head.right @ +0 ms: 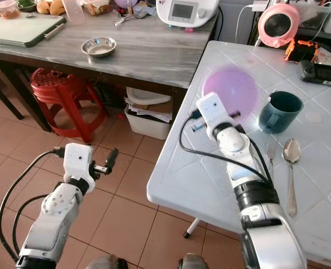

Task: Setting the table

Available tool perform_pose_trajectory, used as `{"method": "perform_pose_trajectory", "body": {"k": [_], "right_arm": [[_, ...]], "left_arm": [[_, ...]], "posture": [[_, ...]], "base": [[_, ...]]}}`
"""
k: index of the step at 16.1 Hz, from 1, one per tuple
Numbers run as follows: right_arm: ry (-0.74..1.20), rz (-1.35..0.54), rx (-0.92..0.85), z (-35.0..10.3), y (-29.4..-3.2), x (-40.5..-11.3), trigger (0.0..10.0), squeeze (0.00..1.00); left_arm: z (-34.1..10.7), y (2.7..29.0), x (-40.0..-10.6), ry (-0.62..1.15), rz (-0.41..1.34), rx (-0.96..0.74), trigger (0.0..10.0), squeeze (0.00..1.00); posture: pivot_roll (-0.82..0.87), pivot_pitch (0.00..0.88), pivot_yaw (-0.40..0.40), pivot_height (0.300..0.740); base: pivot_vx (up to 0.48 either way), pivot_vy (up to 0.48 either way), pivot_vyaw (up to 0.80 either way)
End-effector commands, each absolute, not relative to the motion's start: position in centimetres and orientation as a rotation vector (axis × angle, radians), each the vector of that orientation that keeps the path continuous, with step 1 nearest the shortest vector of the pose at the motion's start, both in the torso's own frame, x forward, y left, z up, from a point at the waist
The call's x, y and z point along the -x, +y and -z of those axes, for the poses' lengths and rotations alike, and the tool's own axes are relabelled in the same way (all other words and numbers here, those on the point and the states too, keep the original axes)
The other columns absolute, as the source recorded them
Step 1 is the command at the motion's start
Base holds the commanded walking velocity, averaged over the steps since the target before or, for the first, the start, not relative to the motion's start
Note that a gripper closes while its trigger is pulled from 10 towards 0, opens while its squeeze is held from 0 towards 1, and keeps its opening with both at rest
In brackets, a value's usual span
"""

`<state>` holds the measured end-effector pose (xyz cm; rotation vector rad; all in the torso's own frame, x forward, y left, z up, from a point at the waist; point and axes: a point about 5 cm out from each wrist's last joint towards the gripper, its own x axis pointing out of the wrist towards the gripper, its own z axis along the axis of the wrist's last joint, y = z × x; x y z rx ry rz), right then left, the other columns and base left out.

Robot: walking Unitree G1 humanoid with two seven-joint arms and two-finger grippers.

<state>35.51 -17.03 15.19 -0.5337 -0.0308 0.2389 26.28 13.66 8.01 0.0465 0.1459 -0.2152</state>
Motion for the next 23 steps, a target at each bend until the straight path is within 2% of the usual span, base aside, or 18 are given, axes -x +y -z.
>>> {"method": "perform_pose_trajectory", "body": {"k": [1,2,3,5,8,20,23], "right_arm": [[-0.126,-0.242,0.543,-16.1,-15.9,-35.0,0.0,0.00],[-0.146,-0.219,0.499,-16.0,-15.6,-34.3,0.0,0.00],[-0.205,-0.214,0.479,-16.3,-15.2,-33.5,10.0,0.00],[-0.313,-0.156,0.404,-16.8,-15.0,-31.5,10.0,0.00],[-0.286,-0.155,0.352,-15.4,-14.4,-29.8,10.0,0.00],[-0.275,-0.158,0.367,-15.0,-14.2,-29.4,10.0,0.00],[-0.279,-0.172,0.356,-15.1,-13.9,-29.4,10.0,0.00]], "left_arm": [[-8.1,13.7,-26.5,0.134,0.193,-0.031,10.0,0.00],[-8.2,13.5,-26.7,0.132,0.190,-0.025,10.0,0.00],[-8.1,13.4,-26.7,0.134,0.183,-0.014,10.0,0.00],[-8.4,13.3,-27.1,0.113,0.190,0.011,10.0,0.00],[-8.9,13.5,-27.9,0.093,0.185,0.015,10.0,0.00],[-8.9,13.1,-28.3,0.076,0.200,0.010,10.0,0.00],[-8.8,13.3,-28.2,0.072,0.185,0.010,10.0,0.00]], "posture": [[-0.03,0.000,0.027,0.740],[-0.03,0.000,0.024,0.740],[-0.03,0.000,0.023,0.740],[-0.03,0.000,0.023,0.740],[-0.03,0.000,0.034,0.740],[-0.04,0.000,0.033,0.740],[-0.04,0.000,0.028,0.740]], "base": [[0.000,0.000,0.00],[0.000,0.000,0.00],[0.000,0.000,0.00],[0.000,0.000,0.00],[0.000,0.190,-0.27],[0.000,0.320,-0.80],[0.000,0.347,-0.16]]}}
